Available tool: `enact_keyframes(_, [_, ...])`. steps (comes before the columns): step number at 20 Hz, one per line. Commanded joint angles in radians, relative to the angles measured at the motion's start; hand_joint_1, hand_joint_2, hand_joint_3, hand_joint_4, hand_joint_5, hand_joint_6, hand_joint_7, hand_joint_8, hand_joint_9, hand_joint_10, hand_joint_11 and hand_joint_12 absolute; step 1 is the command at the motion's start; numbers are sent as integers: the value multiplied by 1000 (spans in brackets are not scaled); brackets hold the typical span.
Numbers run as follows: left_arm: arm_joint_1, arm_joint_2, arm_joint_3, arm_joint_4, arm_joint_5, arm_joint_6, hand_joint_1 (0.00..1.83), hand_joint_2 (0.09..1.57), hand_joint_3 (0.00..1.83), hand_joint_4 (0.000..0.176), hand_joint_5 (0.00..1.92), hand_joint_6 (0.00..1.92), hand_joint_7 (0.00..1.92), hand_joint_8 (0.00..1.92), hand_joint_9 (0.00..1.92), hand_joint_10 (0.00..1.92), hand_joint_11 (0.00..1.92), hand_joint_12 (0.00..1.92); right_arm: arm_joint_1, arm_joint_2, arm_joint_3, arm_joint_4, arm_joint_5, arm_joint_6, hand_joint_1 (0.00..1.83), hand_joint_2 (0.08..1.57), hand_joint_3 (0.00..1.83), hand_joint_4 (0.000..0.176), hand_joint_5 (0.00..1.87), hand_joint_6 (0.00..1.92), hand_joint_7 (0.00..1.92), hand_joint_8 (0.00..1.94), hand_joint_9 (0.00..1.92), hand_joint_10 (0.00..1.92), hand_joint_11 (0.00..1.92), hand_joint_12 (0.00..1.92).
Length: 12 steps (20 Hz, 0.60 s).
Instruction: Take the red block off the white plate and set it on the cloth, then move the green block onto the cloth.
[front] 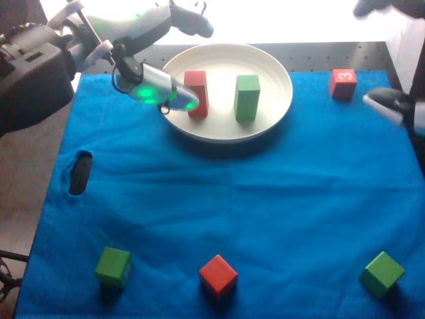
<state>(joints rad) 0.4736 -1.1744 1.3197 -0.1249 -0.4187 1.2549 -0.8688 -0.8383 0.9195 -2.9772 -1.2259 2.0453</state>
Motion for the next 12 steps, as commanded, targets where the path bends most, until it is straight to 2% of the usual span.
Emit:
enact_keyframes(1, [-9, 0, -2, 1, -126, 1, 868, 975, 15, 44, 400, 140, 376, 32, 201, 325, 0, 1107, 14, 2, 0, -20, -122, 1, 1122, 592, 843, 0, 417, 1294, 336, 1192, 170, 1415, 4, 1915])
enact_keyframes(2, [-9, 0, -4, 1, -129, 1, 885, 981, 5, 71, 426, 110, 361, 11, 216, 255, 0, 1086, 14, 1, 0, -21, -122, 1, 1142, 595, 809, 0, 416, 1249, 319, 1112, 144, 1341, 0, 1883])
enact_keyframes(3, [-9, 0, -5, 1, -130, 1, 814, 984, 3, 85, 423, 100, 336, 2, 210, 236, 0, 1137, 14, 1, 0, -21, -122, 1, 1133, 615, 779, 0, 383, 1219, 334, 1118, 177, 1336, 0, 1893])
enact_keyframes(4, [-9, 0, -5, 1, -130, 1, 772, 984, 2, 79, 416, 97, 338, 3, 216, 242, 0, 1169, 14, 0, 0, -21, -122, 1, 1131, 631, 756, 0, 368, 1214, 343, 1133, 199, 1348, 0, 1911])
enact_keyframes(5, [-9, -1, -4, 2, -127, 1, 760, 982, 1, 86, 407, 94, 339, 3, 215, 244, 0, 1174, 14, -1, 1, -20, -122, 1, 1133, 653, 731, 0, 365, 1211, 353, 1150, 209, 1364, 10, 1917])
enact_keyframes(8, [-12, -21, 20, 1, -100, 1, 900, 960, 0, 5, 439, 87, 426, 27, 292, 308, 0, 1293, 14, -5, 6, -20, -122, 1, 1084, 631, 786, 0, 389, 1255, 362, 1207, 202, 1430, 1, 1921])
enact_keyframes(11, [-28, -67, 71, 1, -41, 1, 964, 928, 0, 0, 459, 23, 444, 3, 253, 581, 0, 1516, 14, -9, 10, -16, -122, 1, 1069, 600, 831, 0, 406, 1298, 360, 1233, 197, 1480, 29, 1921])
enact_keyframes(12, [-29, -87, 93, 1, -19, 1, 1011, 914, 0, 0, 466, 23, 445, 2, 251, 599, 0, 1525, 14, -11, 13, -13, -122, 1, 1088, 585, 837, 0, 408, 1314, 352, 1258, 202, 1516, 73, 1921])
